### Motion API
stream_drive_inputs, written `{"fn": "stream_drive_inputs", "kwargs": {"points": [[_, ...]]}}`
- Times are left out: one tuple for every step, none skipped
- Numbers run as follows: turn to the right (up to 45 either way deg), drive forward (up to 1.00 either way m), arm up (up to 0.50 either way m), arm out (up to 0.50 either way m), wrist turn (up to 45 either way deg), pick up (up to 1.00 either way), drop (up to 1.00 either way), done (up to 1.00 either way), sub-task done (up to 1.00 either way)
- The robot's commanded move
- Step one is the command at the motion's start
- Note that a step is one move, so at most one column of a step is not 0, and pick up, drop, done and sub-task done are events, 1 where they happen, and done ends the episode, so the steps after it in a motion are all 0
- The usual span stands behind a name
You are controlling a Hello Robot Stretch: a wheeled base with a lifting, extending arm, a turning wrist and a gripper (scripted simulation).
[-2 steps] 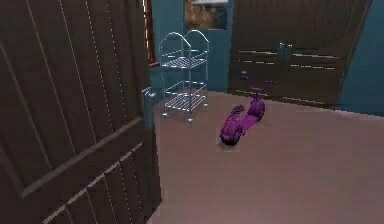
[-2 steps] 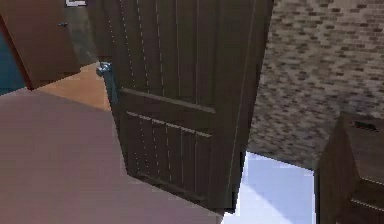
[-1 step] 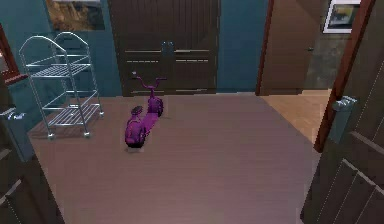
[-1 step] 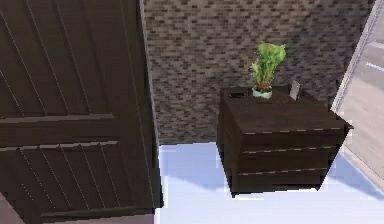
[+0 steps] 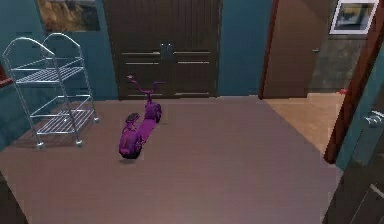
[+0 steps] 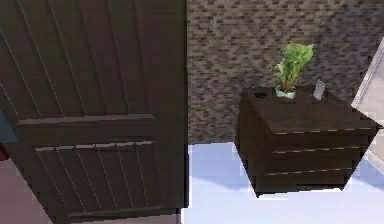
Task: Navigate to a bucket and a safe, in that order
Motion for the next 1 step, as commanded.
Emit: {"fn": "stream_drive_inputs", "kwargs": {"points": [[0.0, 1.0, 0.0, 0.0, 0.0, 0.0, 0.0, 0.0, 0.0]]}}
